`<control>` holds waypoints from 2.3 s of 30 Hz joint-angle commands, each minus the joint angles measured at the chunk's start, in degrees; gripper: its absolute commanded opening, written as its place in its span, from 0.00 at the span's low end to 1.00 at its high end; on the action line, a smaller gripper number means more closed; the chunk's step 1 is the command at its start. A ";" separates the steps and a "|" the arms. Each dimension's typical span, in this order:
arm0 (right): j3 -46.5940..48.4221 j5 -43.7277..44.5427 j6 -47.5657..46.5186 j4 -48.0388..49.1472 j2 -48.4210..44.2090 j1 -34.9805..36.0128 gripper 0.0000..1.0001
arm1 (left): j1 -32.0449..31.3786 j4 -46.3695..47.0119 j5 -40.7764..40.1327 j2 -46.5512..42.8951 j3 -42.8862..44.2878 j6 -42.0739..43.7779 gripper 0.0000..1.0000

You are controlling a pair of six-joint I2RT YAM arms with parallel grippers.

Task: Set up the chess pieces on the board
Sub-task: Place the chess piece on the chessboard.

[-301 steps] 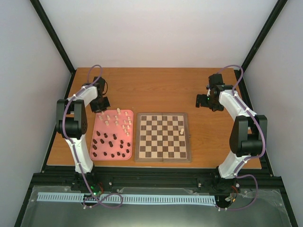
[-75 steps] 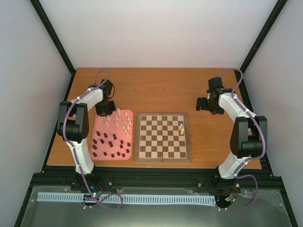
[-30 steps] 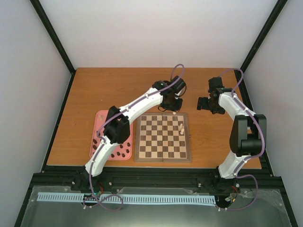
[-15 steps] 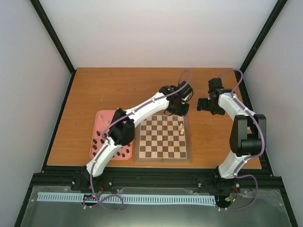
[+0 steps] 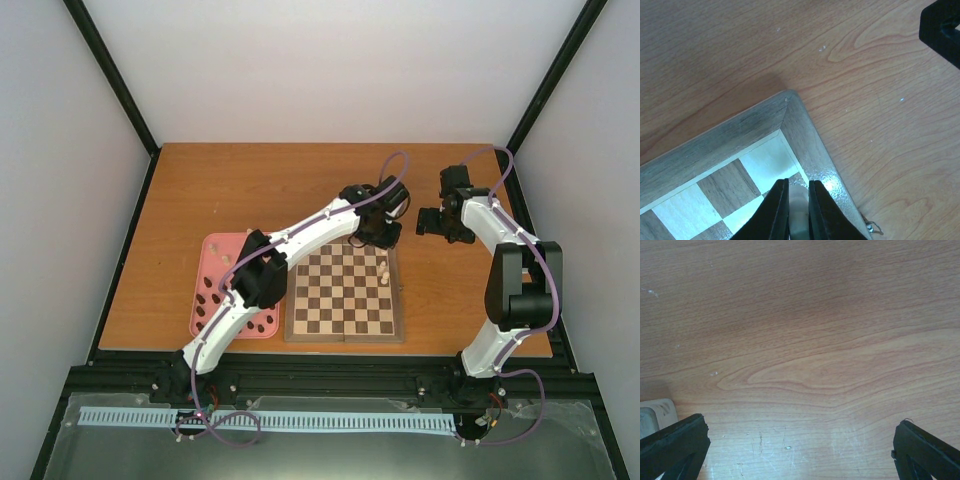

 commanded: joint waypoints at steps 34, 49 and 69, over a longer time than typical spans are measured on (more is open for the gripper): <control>-0.42 0.43 -0.23 0.55 1.06 -0.54 1.00 | -0.96 -0.66 1.51 2.86 -0.92 1.84 0.09; -0.43 0.47 -0.32 0.55 0.80 -0.51 1.00 | -1.05 -0.99 1.59 2.86 -0.83 2.12 0.22; 0.17 0.25 -0.58 0.12 0.30 -0.52 1.00 | -1.02 0.17 0.61 0.49 0.68 3.58 0.52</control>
